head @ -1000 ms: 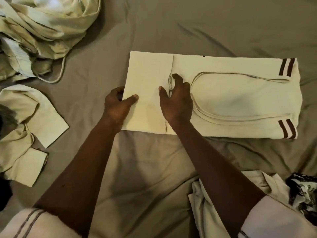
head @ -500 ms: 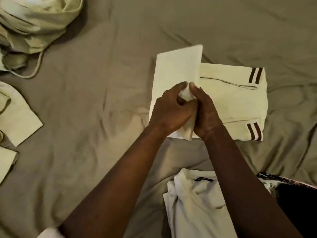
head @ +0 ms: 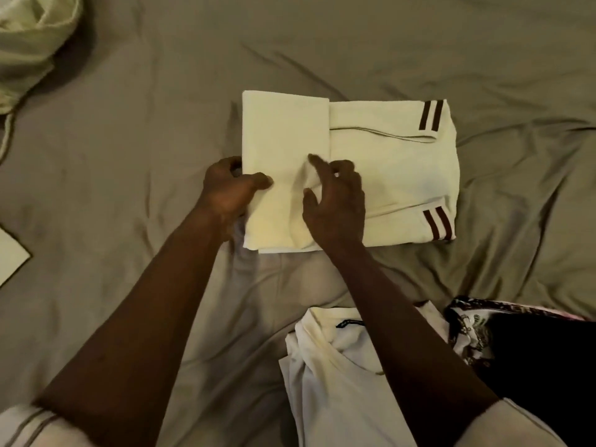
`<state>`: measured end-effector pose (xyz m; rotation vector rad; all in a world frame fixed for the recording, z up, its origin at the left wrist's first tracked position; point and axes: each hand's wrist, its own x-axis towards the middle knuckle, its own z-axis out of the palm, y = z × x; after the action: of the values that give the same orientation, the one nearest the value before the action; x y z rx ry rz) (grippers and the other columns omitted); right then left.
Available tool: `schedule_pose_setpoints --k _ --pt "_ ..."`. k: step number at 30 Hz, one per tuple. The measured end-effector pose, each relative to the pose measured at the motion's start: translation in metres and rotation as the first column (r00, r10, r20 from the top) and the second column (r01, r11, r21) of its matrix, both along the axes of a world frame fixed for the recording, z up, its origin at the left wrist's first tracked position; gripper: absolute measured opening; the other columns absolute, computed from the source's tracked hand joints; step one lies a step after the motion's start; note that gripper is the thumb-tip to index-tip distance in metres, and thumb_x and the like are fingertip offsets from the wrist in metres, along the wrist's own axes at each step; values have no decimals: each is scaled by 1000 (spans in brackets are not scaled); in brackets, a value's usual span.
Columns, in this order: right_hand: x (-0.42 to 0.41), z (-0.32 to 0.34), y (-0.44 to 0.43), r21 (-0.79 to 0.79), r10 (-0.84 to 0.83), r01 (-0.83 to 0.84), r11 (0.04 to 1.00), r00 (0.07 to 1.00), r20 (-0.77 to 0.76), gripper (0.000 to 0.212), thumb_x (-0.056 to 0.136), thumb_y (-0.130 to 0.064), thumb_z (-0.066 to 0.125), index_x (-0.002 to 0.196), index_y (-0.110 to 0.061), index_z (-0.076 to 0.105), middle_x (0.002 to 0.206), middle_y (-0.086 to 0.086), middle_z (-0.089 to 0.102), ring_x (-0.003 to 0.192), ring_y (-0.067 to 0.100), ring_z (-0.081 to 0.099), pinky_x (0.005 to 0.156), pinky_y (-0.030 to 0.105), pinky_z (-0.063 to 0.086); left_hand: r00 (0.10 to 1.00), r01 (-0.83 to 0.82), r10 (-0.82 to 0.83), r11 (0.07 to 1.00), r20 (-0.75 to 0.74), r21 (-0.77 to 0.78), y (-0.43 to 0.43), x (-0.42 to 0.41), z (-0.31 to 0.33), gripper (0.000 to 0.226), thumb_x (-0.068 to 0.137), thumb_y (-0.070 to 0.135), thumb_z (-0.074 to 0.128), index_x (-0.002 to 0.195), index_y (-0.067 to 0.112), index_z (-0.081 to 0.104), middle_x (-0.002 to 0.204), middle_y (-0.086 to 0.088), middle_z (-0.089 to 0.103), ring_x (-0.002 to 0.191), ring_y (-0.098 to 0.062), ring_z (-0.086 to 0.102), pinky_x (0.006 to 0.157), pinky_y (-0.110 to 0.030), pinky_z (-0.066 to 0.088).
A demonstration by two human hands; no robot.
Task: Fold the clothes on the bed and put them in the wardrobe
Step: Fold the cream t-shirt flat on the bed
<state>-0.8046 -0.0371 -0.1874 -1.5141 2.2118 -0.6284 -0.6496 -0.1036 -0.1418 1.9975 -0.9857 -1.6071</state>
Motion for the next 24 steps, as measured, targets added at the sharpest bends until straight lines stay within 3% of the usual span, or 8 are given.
schedule_pose_setpoints --k 3,6,10,15,17,19,22,24 --pt "-8 7 -2 50 -50 30 998 894 445 38 100 -33 62 137 -25 64 124 0 62 116 18 59 103 40 50 989 32 -37 999 -142 -38 3 -19 33 46 83 -3 75 124 16 68 114 -4 76 98 -24 75 78 -41 64" --pt "-35 23 -1 220 -243 104 970 497 833 41 107 -45 49 128 -17 71 123 3 74 117 19 68 105 39 52 987 107 -124 981 -105 -160 15 -61 66 55 76 7 74 128 23 62 108 -1 74 96 -23 74 72 -42 64" --pt "-93 33 15 340 -365 187 922 125 922 65 100 -66 42 136 -18 65 131 8 70 125 29 64 115 53 42 957 290 -273 905 98 -311 41 -139 83 69 75 26 75 140 28 54 108 9 71 99 -16 70 83 -30 56" --pt "-153 34 48 301 -422 497 814 150 894 37 105 -37 51 121 -12 73 112 10 76 110 29 71 100 46 55 909 413 -388 889 150 -199 57 -230 44 79 84 23 67 156 23 35 135 -8 65 125 -32 60 105 -41 48" --pt "-159 35 55 206 -524 651 730 341 781 28 99 -24 57 116 -10 75 100 0 78 96 11 72 90 31 58 887 461 -457 879 61 -120 54 -246 24 81 80 30 67 155 24 38 135 -6 66 125 -29 61 109 -41 47" --pt "-166 31 63 132 -652 721 680 513 558 34 89 -34 58 115 -19 74 103 -5 76 96 9 70 92 36 58 869 489 -494 862 -10 -132 53 -252 10 70 73 29 62 143 25 56 121 -4 72 115 -26 68 104 -42 52" --pt "-171 28 71 253 -691 663 704 559 458 47 84 -52 66 121 -23 66 109 -4 73 102 16 69 94 43 56 792 609 -571 719 215 -336 67 -231 8 42 84 18 61 124 25 69 110 3 72 106 -21 67 96 -34 52" --pt "-173 28 72 347 -663 567 747 598 450 47 79 -53 78 115 -27 63 108 -5 73 101 16 70 92 42 58 699 714 -619 577 358 -396 81 -208 10 48 79 22 61 126 28 65 117 2 65 111 -22 61 97 -41 51"
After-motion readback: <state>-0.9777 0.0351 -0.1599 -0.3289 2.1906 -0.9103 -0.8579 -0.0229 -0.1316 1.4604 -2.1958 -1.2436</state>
